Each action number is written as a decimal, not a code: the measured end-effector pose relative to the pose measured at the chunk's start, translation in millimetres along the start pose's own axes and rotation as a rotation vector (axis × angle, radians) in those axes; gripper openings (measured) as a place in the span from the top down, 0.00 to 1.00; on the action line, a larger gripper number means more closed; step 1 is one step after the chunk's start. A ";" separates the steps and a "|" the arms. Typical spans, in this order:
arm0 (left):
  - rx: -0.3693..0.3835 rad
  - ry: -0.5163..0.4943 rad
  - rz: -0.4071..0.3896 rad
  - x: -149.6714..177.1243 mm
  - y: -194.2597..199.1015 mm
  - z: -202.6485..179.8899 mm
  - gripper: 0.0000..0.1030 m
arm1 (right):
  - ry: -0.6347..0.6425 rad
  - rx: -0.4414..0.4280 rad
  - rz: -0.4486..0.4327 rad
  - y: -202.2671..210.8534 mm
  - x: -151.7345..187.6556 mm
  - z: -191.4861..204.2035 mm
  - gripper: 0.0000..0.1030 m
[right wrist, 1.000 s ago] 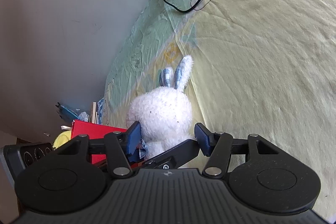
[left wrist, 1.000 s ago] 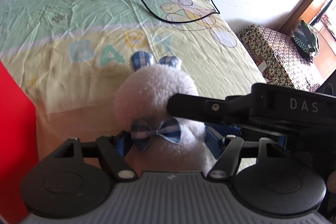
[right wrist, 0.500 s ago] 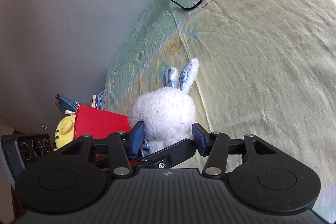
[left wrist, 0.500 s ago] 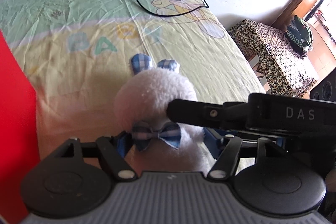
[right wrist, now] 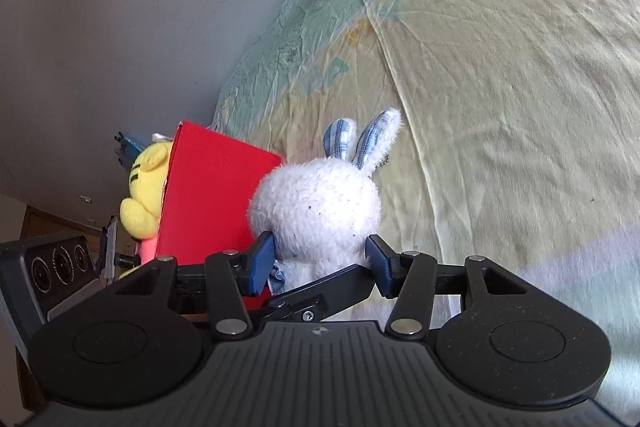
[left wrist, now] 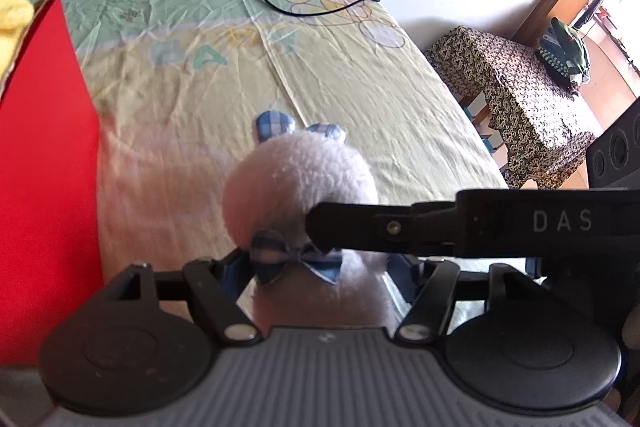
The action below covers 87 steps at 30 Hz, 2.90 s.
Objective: Organize objects
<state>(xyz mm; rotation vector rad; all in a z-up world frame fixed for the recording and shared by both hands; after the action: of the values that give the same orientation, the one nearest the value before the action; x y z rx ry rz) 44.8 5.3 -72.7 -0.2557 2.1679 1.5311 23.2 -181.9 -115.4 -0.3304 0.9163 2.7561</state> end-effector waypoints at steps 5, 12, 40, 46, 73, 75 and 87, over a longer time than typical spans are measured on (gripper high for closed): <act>-0.018 0.005 -0.018 16.1 17.4 -4.4 0.35 | 0.036 -0.018 0.033 7.0 14.4 9.9 0.48; -0.065 0.001 -0.062 36.4 47.6 -7.6 0.35 | 0.106 -0.059 0.084 11.0 31.2 29.5 0.48; -0.037 -0.137 -0.351 36.5 193.0 75.8 0.34 | 0.343 -0.163 -0.152 -2.2 63.6 185.5 0.49; -0.058 -0.124 -0.370 35.0 206.1 114.2 0.34 | 0.385 -0.163 -0.178 -37.4 66.2 209.3 0.49; -0.033 -0.069 -0.242 17.8 141.2 209.0 0.25 | 0.374 0.011 -0.189 -126.0 55.2 211.8 0.49; -0.015 -0.065 -0.239 16.7 138.5 212.5 0.23 | 0.373 0.018 -0.192 -125.9 57.1 211.8 0.49; 0.044 -0.066 -0.230 15.3 130.7 218.5 0.15 | 0.319 0.035 -0.220 -112.5 61.1 209.9 0.49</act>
<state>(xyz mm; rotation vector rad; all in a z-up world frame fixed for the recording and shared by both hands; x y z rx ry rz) 36.5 256.4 -28.6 -0.4185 2.0394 1.3438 -33.9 42.0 -31.5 -0.8300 0.9334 2.5237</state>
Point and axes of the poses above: each gripper's, at about its wrist camera, not at the fingertips, and y roughly against the way its jaws point, z to its left, x to its underside, the point moved 2 cm from there along -y, roughly the way its jaws point, and after that the axes turned 1 degree about z, right-handed, at the moved point
